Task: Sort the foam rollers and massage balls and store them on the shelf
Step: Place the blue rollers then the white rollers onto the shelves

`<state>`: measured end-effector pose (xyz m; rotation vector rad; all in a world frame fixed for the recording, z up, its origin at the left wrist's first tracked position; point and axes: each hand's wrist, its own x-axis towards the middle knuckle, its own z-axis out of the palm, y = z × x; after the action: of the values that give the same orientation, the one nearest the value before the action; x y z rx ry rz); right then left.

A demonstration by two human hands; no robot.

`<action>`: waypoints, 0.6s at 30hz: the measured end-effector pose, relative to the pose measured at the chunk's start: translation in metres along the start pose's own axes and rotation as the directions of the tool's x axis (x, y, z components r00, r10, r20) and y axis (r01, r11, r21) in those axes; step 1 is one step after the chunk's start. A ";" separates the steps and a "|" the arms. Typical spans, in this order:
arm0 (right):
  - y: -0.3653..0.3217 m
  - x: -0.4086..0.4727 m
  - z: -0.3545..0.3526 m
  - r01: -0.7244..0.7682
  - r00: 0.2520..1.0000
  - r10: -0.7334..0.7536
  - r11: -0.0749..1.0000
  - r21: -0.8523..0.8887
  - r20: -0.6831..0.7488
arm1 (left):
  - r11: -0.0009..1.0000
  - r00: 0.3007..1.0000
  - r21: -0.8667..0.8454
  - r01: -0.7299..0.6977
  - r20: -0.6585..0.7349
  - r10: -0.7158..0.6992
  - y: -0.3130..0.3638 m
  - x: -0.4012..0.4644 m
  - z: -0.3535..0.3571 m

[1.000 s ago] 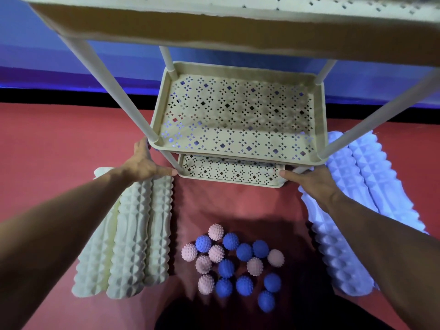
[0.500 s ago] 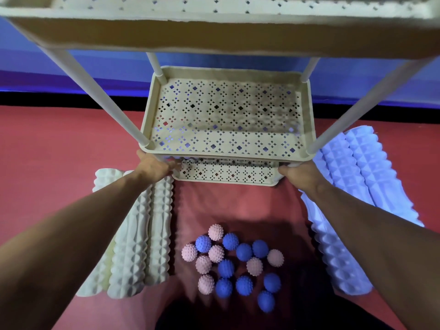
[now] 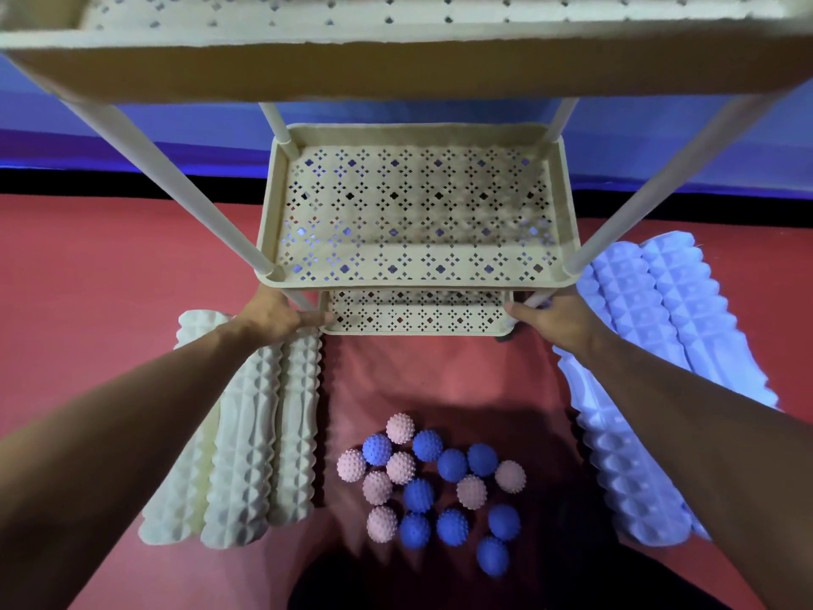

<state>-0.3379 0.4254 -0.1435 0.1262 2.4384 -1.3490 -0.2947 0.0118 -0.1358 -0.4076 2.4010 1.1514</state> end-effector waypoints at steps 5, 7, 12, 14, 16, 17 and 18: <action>0.013 -0.024 -0.011 0.061 0.995 -0.052 0.993 -0.099 0.091 | 0.998 0.985 -0.045 -0.053 -0.164 0.045 -0.015 -0.005 0.024; 0.016 -0.048 -0.013 -0.031 0.998 0.042 0.973 -0.228 0.043 | 1.000 0.965 -0.030 0.004 -0.261 -0.012 -0.005 -0.029 0.041; 0.063 -0.106 -0.027 -0.359 0.925 0.284 0.871 -0.335 -0.252 | 0.994 0.916 -0.003 0.113 -0.386 -0.105 0.009 -0.084 0.102; 0.081 -0.126 -0.032 -0.522 0.846 0.452 0.811 -0.264 -0.284 | 0.993 0.924 -0.016 0.114 -0.366 -0.112 0.014 -0.100 0.126; 0.095 -0.146 -0.033 -0.599 0.799 0.538 0.753 -0.273 -0.270 | 0.992 0.940 -0.013 0.124 -0.319 -0.121 0.018 -0.111 0.150; 0.104 -0.154 -0.032 -0.602 0.798 0.543 0.739 -0.303 -0.261 | 0.992 0.948 0.006 0.125 -0.297 -0.117 0.020 -0.116 0.160; 0.111 -0.159 -0.032 -0.591 0.807 0.533 0.732 -0.338 -0.255 | 0.992 0.955 0.020 0.123 -0.275 -0.112 0.021 -0.119 0.170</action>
<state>-0.1711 0.5268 -0.1625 0.8136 2.4304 -0.5683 -0.1569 0.1674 -0.1558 -0.7307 2.5862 1.0553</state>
